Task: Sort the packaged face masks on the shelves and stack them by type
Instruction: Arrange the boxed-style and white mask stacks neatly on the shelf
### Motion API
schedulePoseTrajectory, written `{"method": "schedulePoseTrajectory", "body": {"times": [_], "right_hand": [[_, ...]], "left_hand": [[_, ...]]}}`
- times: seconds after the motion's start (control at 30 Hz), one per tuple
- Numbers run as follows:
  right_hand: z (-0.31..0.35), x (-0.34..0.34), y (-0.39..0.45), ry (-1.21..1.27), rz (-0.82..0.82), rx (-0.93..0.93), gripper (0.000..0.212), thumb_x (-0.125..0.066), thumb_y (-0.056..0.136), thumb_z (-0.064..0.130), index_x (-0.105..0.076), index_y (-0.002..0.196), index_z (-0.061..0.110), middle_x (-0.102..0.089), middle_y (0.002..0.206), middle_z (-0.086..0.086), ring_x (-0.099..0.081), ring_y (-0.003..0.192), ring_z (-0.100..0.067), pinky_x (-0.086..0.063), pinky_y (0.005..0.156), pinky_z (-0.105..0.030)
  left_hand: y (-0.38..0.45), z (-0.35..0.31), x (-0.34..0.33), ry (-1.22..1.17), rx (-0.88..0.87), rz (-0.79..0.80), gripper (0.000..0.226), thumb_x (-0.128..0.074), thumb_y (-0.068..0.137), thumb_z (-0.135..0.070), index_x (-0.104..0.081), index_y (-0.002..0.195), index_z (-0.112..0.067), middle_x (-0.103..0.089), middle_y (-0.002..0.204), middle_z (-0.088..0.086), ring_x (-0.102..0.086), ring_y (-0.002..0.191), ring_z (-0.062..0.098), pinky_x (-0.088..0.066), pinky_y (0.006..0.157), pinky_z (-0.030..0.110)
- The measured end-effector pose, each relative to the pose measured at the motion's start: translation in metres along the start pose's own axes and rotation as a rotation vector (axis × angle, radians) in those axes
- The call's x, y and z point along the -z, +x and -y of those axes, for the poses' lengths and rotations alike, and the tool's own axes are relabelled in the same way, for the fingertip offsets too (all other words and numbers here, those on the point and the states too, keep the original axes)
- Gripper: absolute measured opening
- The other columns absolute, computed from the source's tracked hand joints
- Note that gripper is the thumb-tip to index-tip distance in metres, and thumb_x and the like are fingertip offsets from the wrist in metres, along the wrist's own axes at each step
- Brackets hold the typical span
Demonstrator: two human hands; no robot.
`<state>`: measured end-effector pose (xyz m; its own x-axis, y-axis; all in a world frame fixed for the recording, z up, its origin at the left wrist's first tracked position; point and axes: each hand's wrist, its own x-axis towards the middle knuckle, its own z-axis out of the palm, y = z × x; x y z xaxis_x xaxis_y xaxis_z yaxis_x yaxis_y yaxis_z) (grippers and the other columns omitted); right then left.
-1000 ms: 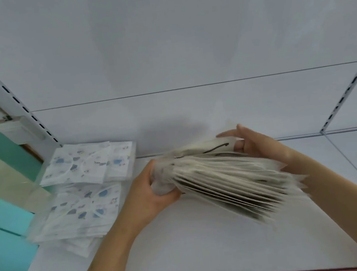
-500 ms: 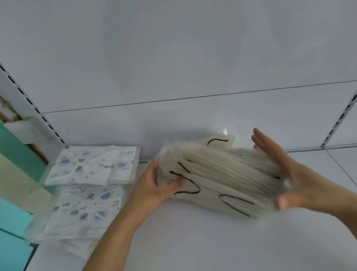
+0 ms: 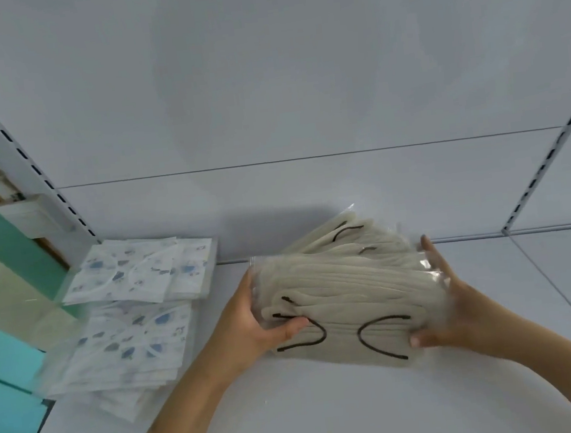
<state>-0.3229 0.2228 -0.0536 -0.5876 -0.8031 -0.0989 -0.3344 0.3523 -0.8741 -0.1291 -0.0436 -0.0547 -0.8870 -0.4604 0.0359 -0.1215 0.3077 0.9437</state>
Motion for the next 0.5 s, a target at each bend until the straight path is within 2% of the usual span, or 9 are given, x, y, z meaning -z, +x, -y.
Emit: {"method": "schedulePoseTrajectory", "body": {"times": [0.07,0.1,0.2,0.23,0.3,0.33,0.4,0.47,0.5], "right_hand": [[-0.005,0.000,0.020,0.023,0.067,0.016,0.153,-0.094,0.041,0.061,0.001,0.157,0.030,-0.046,0.140,0.034,-0.042,0.133,0.008,-0.036,0.113,-0.023],[-0.002,0.003,0.029,0.012,0.092,0.029,0.145,-0.096,0.046,0.052,-0.007,0.157,0.023,-0.055,0.135,0.028,-0.048,0.131,0.002,-0.042,0.108,-0.023],[0.015,0.018,0.034,0.012,0.103,0.110,0.117,-0.095,0.061,0.017,-0.022,0.152,0.033,-0.065,0.127,0.018,-0.058,0.124,-0.007,-0.048,0.094,-0.018],[0.020,0.023,0.032,0.047,0.071,0.134,0.115,-0.094,0.061,0.015,-0.024,0.150,0.036,-0.064,0.128,0.016,-0.057,0.124,-0.005,-0.048,0.095,-0.020],[0.026,0.033,0.023,0.051,0.001,0.225,0.123,-0.097,0.053,0.036,-0.023,0.151,0.042,-0.051,0.143,0.012,-0.047,0.134,-0.007,-0.044,0.107,-0.032],[0.025,0.039,0.020,0.033,-0.009,0.257,0.129,-0.096,0.050,0.049,-0.018,0.153,0.045,-0.039,0.153,0.010,-0.039,0.141,-0.009,-0.038,0.112,-0.037],[0.018,0.043,0.019,0.006,0.036,0.245,0.140,-0.091,0.049,0.061,-0.002,0.156,0.042,-0.018,0.163,0.012,-0.023,0.149,-0.009,-0.027,0.119,-0.040],[0.008,0.037,0.020,-0.036,0.122,0.169,0.145,-0.090,0.049,0.064,0.007,0.155,0.040,-0.010,0.164,0.017,-0.014,0.150,-0.001,-0.018,0.124,-0.042],[0.004,0.032,0.021,-0.055,0.150,0.135,0.143,-0.090,0.049,0.064,0.007,0.153,0.043,-0.013,0.163,0.017,-0.014,0.149,0.001,-0.018,0.124,-0.043]], "left_hand": [[-0.001,-0.003,-0.002,-0.001,-0.012,0.019,0.081,-0.094,0.062,-0.013,-0.051,0.128,-0.029,-0.069,0.122,-0.020,-0.065,0.116,0.001,-0.051,0.096,0.017],[-0.002,-0.006,-0.003,0.000,-0.029,0.009,0.081,-0.095,0.060,-0.016,-0.052,0.128,-0.029,-0.070,0.122,-0.020,-0.065,0.116,0.001,-0.051,0.097,0.019],[-0.006,-0.024,-0.005,0.002,-0.125,-0.014,0.076,-0.094,0.060,-0.020,-0.056,0.125,-0.029,-0.070,0.121,-0.018,-0.066,0.115,0.002,-0.053,0.098,0.023],[-0.008,-0.031,-0.005,-0.009,-0.171,-0.004,0.078,-0.094,0.062,-0.019,-0.054,0.128,-0.032,-0.069,0.123,-0.017,-0.065,0.116,0.004,-0.054,0.096,0.023],[-0.010,-0.038,0.001,-0.019,-0.230,0.044,0.103,-0.093,0.065,-0.014,-0.037,0.145,-0.047,-0.064,0.130,-0.019,-0.062,0.122,0.005,-0.053,0.096,0.020],[-0.011,-0.038,0.003,-0.013,-0.227,0.079,0.121,-0.092,0.066,-0.011,-0.018,0.152,-0.052,-0.061,0.133,-0.023,-0.060,0.125,0.003,-0.051,0.097,0.018],[-0.012,-0.034,0.006,-0.002,-0.162,0.149,0.144,-0.091,0.064,-0.013,0.015,0.151,-0.055,-0.056,0.134,-0.034,-0.055,0.129,-0.002,-0.048,0.101,0.016],[-0.014,-0.024,0.004,0.027,-0.089,0.193,0.147,-0.093,0.062,-0.021,0.021,0.149,-0.056,-0.051,0.130,-0.046,-0.050,0.128,-0.013,-0.044,0.103,0.011],[-0.014,-0.021,0.003,0.051,-0.054,0.199,0.144,-0.093,0.062,-0.023,0.015,0.151,-0.056,-0.049,0.127,-0.051,-0.048,0.126,-0.018,-0.042,0.103,0.008]]}}
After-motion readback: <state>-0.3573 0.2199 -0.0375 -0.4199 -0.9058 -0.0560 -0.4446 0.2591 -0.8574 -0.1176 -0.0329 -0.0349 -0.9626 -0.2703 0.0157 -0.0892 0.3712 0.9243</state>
